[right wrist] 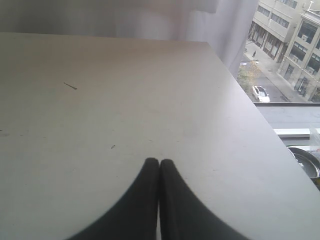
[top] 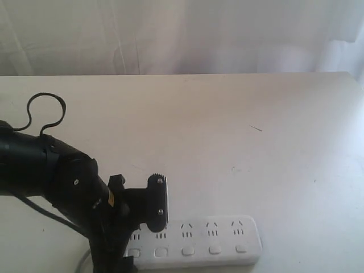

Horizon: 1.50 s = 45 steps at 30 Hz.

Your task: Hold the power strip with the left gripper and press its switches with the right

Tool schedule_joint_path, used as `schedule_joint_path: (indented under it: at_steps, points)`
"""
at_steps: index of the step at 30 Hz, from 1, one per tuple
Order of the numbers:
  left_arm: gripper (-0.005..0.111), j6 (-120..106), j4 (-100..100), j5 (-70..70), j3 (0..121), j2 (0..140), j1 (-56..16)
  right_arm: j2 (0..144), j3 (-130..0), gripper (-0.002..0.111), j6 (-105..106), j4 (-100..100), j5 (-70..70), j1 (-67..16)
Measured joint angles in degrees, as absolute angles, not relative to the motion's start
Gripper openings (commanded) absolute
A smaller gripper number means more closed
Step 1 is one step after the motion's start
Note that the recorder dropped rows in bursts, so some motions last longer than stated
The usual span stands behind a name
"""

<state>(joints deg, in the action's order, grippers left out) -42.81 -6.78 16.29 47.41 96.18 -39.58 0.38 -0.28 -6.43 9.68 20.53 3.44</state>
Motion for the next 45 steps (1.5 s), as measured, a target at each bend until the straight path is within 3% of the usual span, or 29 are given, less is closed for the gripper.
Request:
schedule_joint_path:
  at_steps: [12,45]
  points:
    - [0.0,-49.1,-11.19,20.27,47.21,95.93,-40.91,0.38,-0.28,0.0,-6.43,9.68,20.53,3.44]
    - [0.0,-45.04,-11.75,7.22,47.02,95.93,-40.91,0.38,-0.28,0.0,-6.43,9.68,20.53,3.44]
